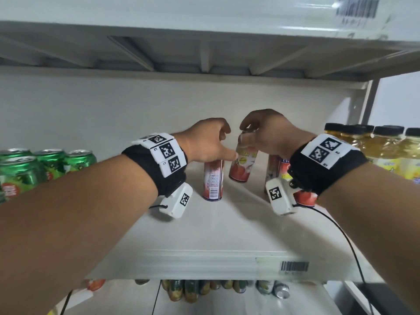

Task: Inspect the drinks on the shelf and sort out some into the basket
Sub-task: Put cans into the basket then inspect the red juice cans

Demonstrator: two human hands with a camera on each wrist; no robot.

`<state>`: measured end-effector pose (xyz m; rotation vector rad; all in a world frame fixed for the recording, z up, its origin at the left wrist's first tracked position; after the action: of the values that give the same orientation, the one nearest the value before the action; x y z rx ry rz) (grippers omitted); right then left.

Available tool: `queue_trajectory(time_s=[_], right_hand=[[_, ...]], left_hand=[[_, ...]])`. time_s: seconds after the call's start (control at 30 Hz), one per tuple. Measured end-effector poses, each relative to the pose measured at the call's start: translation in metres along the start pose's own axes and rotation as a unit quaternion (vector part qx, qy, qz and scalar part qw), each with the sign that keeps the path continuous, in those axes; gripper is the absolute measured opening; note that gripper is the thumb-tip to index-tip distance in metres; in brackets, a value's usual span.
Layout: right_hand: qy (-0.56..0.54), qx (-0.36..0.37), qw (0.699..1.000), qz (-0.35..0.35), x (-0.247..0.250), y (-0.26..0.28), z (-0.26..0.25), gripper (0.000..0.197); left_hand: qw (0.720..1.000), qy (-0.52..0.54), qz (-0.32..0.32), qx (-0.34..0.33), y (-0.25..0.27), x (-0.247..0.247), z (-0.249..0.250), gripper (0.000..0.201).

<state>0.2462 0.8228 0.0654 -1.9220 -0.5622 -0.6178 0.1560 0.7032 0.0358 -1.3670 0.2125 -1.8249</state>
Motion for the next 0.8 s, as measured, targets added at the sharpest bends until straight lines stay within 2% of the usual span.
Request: queue_trajectory(time_s=[0.1, 0.2, 0.27, 0.37, 0.53, 0.6, 0.7, 0.8], right_hand=[[-0.073, 0.015, 0.995, 0.063, 0.029, 0.0, -0.011, 0.027], [-0.162, 0.0, 0.98, 0.112, 0.049, 0.004, -0.013, 0.033], [-0.191, -0.004, 0.973, 0.126, 0.057, 0.009, -0.013, 0.041], [-0.218, -0.035, 0.97, 0.107, 0.057, 0.016, -0.004, 0.055], [-0.275, -0.071, 0.959, 0.003, 0.038, 0.031, 0.003, 0.037], [-0.24, -0.056, 0.969, 0.008, 0.04, 0.032, 0.003, 0.034], [-0.135, -0.042, 0.989, 0.046, 0.044, 0.029, 0.005, 0.036], [-0.048, -0.032, 0.997, 0.051, 0.04, 0.024, 0.01, 0.04]], left_hand=[[1.0, 0.021, 0.002, -0.021, -0.002, 0.001, 0.019, 0.065], [0.994, 0.107, -0.01, -0.021, -0.003, -0.004, 0.032, 0.038], [0.985, 0.172, -0.009, -0.021, -0.002, -0.005, 0.039, 0.028], [0.977, 0.214, 0.001, -0.015, -0.002, -0.004, 0.041, 0.025], [0.956, 0.291, -0.026, -0.018, 0.0, -0.005, 0.042, 0.011], [0.959, 0.282, -0.038, -0.017, 0.001, -0.005, 0.042, 0.014], [0.984, 0.172, -0.033, -0.03, -0.005, 0.0, 0.037, 0.027], [1.0, 0.012, -0.005, -0.022, -0.013, 0.004, 0.023, 0.063]])
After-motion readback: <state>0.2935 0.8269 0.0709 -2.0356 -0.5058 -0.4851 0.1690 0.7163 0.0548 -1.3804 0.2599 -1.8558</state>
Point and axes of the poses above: each hand's wrist, its own y-axis away from the middle knuckle, its own x-axis out of the back of the hand, z = x × y, the point moved 10 cm from there along -y, towards the middle knuckle, and after that the axes turned 9 degrees about z, right-handed, at the moved point
